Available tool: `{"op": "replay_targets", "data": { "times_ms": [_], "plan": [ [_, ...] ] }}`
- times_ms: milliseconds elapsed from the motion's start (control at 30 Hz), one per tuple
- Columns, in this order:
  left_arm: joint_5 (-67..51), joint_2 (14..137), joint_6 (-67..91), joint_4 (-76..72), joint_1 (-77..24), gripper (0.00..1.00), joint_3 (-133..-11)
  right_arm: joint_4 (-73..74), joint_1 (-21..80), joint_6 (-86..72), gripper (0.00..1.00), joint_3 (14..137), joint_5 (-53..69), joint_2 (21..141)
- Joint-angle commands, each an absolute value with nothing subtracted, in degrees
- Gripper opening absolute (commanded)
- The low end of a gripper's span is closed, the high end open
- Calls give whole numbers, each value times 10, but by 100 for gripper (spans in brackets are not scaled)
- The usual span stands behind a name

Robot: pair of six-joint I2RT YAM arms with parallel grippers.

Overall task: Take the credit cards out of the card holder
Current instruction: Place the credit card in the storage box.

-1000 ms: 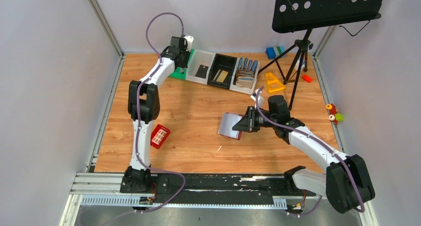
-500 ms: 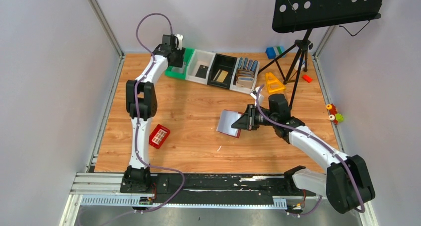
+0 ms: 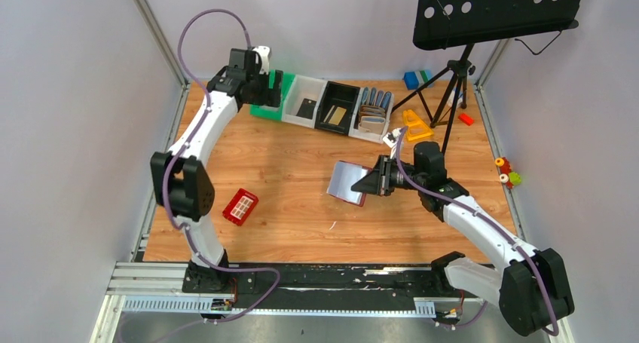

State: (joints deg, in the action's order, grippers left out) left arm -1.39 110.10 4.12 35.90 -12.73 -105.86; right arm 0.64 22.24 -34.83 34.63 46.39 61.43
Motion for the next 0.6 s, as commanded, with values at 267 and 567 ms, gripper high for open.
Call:
{"op": "replay_targets", "data": {
  "times_ms": [267,567],
  "plan": [
    [-170,727,212,165,-185,100,-646,-158,219,-456,0,326,547,586],
    [-409,581,451,-162,-191,100,-385,-292,220,-586,0,320,607,587]
  ]
}}
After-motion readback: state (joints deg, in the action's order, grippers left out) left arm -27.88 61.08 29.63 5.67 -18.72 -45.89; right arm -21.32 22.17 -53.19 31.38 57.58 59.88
